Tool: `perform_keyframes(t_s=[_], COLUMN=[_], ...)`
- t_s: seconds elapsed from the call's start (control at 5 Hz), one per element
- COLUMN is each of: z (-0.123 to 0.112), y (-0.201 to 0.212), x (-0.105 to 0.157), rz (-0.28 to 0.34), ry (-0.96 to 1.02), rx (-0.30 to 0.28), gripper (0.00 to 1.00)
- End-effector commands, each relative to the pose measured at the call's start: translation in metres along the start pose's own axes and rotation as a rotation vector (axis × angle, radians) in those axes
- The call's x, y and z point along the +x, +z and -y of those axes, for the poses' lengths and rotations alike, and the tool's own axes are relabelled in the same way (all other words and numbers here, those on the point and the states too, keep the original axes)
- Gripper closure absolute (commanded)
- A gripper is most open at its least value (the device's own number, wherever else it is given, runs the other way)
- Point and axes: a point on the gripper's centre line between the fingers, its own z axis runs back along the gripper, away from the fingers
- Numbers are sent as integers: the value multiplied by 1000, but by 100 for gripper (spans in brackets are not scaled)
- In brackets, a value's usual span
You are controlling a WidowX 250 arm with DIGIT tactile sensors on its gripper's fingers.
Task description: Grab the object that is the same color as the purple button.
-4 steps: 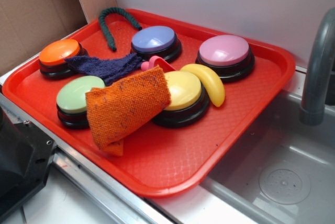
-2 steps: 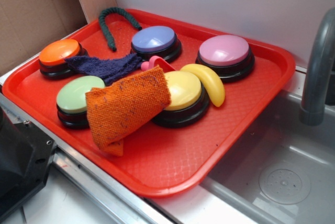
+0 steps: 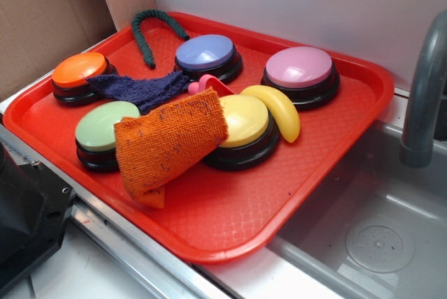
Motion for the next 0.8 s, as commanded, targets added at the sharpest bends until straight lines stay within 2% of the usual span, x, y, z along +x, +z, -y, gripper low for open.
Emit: perform_keyframes(t_s=[0.0, 0.2, 0.4, 0.6], z=[-30, -39, -52, -55], y=[-51, -80, -108, -130], x=[34, 50, 62, 69], rz=[90, 35, 52, 36], ry=[-77, -113, -158, -215], rx=[3, 77, 51, 40], gripper=[0, 0, 0, 0])
